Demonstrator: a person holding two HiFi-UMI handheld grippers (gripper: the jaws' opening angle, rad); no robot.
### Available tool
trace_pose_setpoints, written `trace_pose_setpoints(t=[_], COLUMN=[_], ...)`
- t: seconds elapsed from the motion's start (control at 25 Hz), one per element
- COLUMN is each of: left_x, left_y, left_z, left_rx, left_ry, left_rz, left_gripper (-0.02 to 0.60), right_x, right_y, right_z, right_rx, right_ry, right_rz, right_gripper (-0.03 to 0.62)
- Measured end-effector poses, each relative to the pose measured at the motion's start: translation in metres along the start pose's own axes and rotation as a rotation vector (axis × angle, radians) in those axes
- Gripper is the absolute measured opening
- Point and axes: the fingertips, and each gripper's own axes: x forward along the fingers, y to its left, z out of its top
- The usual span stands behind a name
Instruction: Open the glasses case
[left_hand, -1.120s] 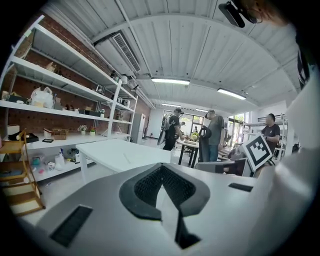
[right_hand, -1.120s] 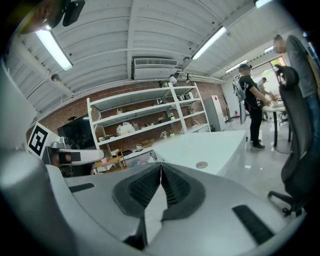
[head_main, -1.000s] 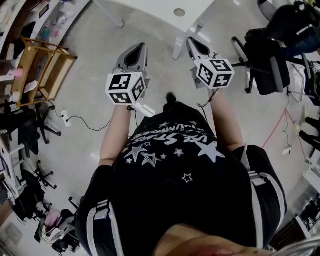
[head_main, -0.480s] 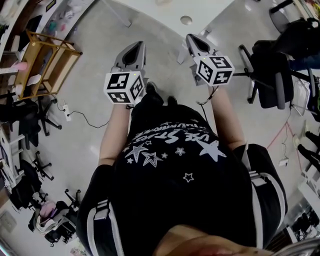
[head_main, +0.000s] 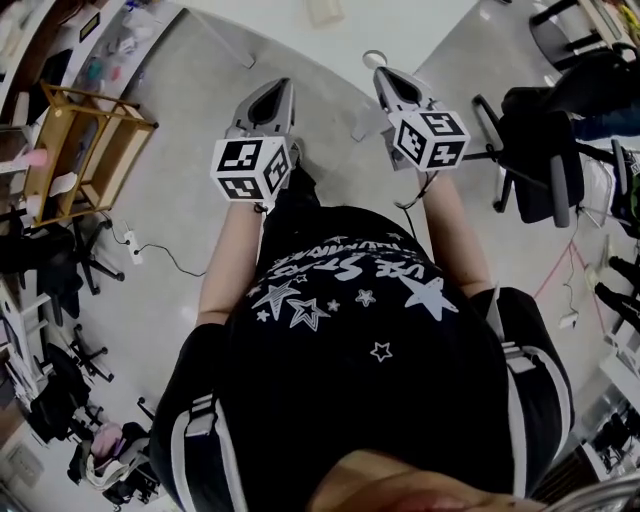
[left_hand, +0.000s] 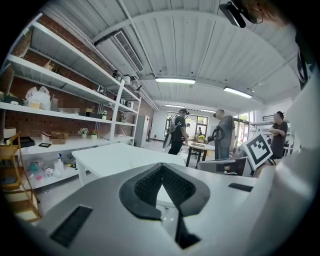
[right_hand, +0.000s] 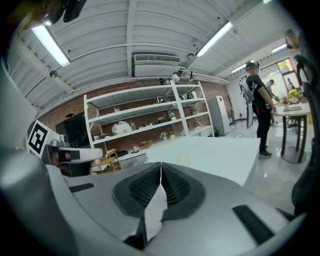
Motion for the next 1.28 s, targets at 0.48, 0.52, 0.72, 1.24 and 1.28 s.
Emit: trace_pose_setpoints(t=[0.48,0.52,0.72,1.24,1.28], left_x=[0.08,0.088,0.128,0.194,0.198], left_y=[0.083,0.09,0.12,0.169,0.17], left_z=[0.019,0.019,0.022,0.017,0.016], left_rx=[-0.016,-0.016,-0.013,-0.004,0.001], left_ry=[0.042,0.048,0.079,0.145,0.151], left_rz=[-0.1,-0.11,-0.183,-0.393,-0.41], left_gripper=[0.012,0.012,0.012,0.012,0.012], right_x=[0.098,0.105,0.142,0.207,0.208], right_y=[-0.012,-0.016,-0.03,-0.048,-0.049], right_z=[0.027,0.029,0.039,0.038,0.037], right_rx=[0.016,0.021,0.018,0.017,0.018], right_ry=[0.012,0.013,-0.005,0.047,0.053], right_rz=[-0.097,-0.112,-0.187,-0.373,-0.388], right_gripper=[0.009,0.009,0.009,0.009,0.009])
